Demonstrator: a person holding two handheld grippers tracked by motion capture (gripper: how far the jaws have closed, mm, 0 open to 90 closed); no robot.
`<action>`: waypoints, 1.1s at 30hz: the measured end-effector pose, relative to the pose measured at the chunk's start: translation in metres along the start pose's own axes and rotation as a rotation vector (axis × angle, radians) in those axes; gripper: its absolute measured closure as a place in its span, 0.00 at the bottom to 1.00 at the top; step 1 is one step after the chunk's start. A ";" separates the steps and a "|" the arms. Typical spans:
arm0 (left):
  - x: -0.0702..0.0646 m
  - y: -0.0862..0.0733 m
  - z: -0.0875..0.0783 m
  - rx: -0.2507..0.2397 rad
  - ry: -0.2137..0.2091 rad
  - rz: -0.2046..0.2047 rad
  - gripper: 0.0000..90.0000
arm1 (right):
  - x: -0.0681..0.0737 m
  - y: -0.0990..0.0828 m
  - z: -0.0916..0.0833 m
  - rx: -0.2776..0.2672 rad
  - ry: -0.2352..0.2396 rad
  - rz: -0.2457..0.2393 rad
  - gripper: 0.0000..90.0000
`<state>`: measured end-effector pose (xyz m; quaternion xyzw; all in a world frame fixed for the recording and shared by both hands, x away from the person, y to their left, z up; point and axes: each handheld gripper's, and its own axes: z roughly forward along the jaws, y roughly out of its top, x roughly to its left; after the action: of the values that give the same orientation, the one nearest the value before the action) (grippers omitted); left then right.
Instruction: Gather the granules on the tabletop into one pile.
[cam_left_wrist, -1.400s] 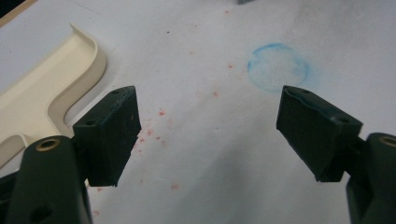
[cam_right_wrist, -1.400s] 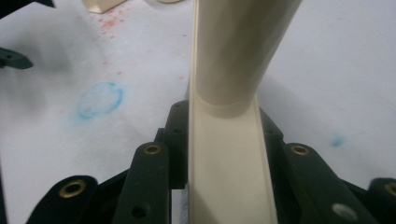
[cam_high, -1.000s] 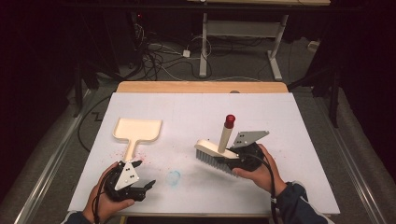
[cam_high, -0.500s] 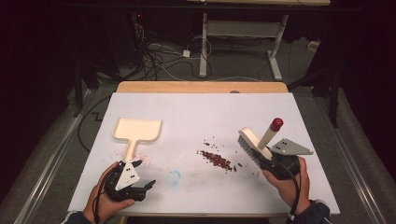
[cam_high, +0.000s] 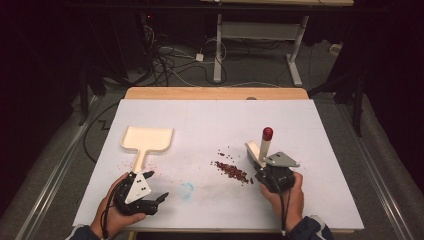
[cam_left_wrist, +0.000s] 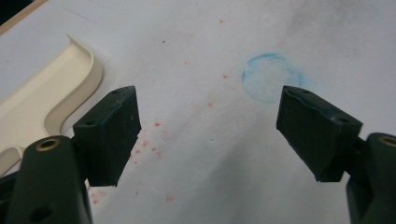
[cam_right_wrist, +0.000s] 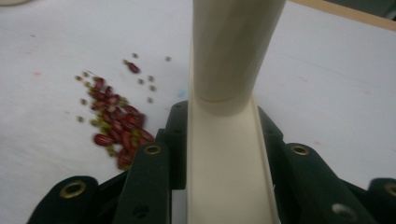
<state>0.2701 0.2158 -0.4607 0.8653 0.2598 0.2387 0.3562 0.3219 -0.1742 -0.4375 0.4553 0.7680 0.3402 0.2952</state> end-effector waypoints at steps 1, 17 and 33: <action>0.000 0.000 0.000 -0.002 0.001 -0.001 0.23 | 0.007 0.002 0.002 -0.002 0.000 -0.005 0.75; 0.001 -0.002 0.000 0.007 0.002 -0.004 0.23 | 0.010 0.018 -0.021 -0.158 0.223 -0.181 0.75; 0.006 -0.003 0.000 0.018 0.022 -0.030 0.23 | 0.031 -0.025 -0.036 -0.033 0.862 -0.423 0.75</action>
<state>0.2737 0.2217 -0.4617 0.8617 0.2788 0.2406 0.3490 0.2694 -0.1643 -0.4407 0.1020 0.8907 0.4426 0.0198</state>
